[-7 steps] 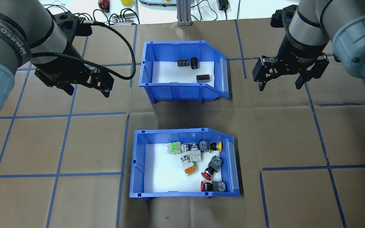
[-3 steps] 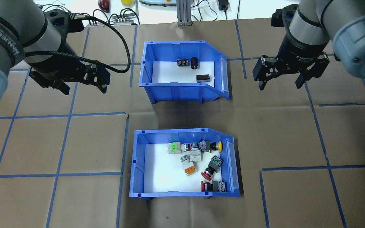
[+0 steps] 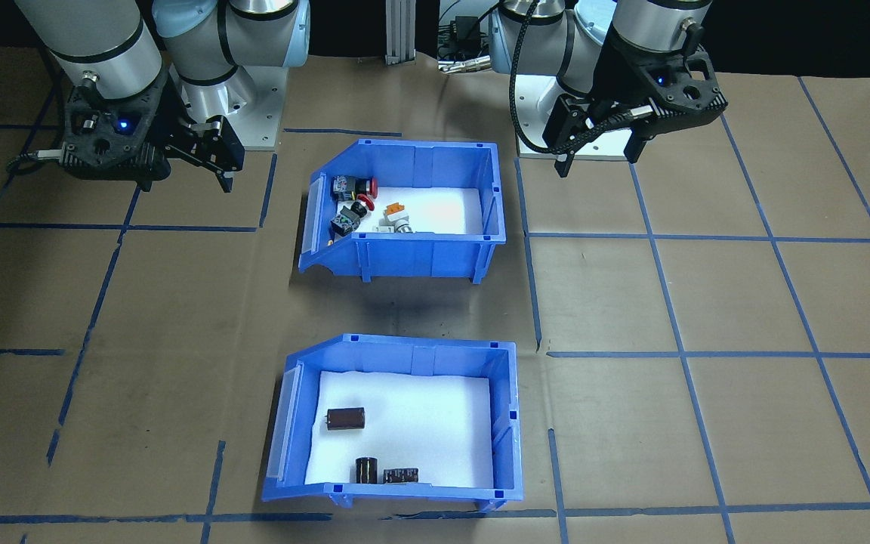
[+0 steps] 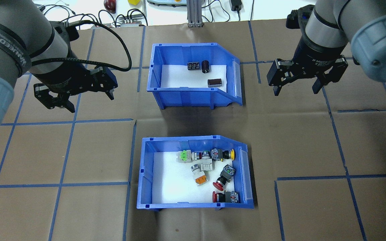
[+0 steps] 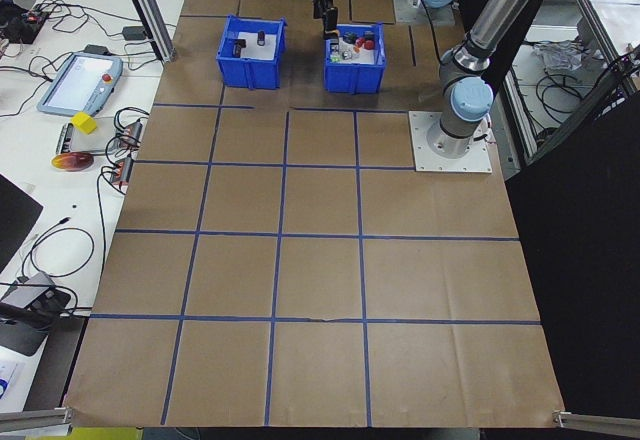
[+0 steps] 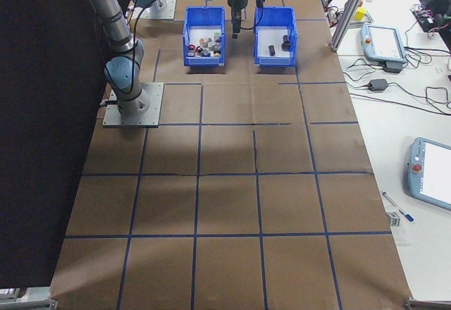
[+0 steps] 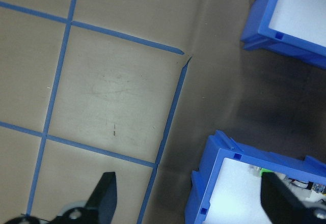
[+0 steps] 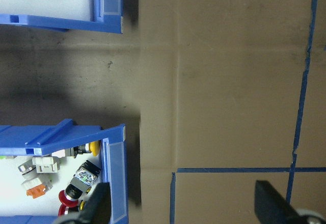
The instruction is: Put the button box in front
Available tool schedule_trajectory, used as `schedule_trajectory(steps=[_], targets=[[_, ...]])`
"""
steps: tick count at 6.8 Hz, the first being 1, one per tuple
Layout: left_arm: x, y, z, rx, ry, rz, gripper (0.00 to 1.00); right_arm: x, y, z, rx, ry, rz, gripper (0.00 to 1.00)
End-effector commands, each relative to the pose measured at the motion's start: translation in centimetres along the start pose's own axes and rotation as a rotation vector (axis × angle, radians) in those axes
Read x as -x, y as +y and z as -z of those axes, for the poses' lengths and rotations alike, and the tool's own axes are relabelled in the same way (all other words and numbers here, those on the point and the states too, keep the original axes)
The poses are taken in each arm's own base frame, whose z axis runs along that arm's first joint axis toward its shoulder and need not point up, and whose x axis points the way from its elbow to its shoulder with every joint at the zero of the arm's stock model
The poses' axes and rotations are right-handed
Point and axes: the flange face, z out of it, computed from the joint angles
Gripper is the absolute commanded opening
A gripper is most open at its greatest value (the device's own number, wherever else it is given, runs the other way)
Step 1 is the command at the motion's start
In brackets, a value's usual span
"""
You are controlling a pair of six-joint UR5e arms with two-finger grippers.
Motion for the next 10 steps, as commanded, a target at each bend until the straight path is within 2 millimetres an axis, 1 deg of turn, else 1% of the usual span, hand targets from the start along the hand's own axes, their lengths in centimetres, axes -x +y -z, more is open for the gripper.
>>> schedule_trajectory(steps=[1,2,3,4,5,6,7,8,9,10], targets=[[-0.5,1.7,-0.8,0.029,-0.006,0.313,1.0,0.6,-0.4,0.1,0.0,-0.007,0.091,1.0],[-0.9,5.3,-1.6,0.06,-0.035,0.475,1.0,0.7,-1.8,0.5,-0.018,-0.003,0.253,1.0],[-1.7,9.9,-5.7,0.105,-0.106,0.721,0.99,1.1,-3.7,0.3,-0.012,-0.003,0.382,1.0],[-2.2,13.2,-9.0,0.102,-0.111,0.809,0.99,2.7,-6.0,0.2,-0.015,0.002,0.567,1.0],[-3.4,15.7,-10.1,0.149,-0.097,0.95,0.99,5.8,-8.9,-0.3,-0.011,0.004,0.664,1.0],[-4.6,17.7,-10.2,0.161,-0.096,0.98,0.99,10.3,-11.0,-1.3,-0.002,0.019,0.797,1.0],[-6.0,19.8,-10.4,0.149,-0.089,0.987,0.99,14.4,-12.1,-1.5,-0.016,0.033,0.923,1.0],[-7.0,21.1,-11.9,0.14,-0.078,1.017,0.99,17.5,-12.7,-2.3,-0.008,0.056,1.041,1.0],[-7.2,21.9,-14.3,0.138,-0.079,1.036,0.92,19.9,-13.2,-3.5,0.002,0.054,1.17,1.0],[-6.9,22.4,-15.1,0.142,-0.092,1.042,0.9,22.5,-13.6,-4.3,-0.013,0.057,1.262,1.0]])
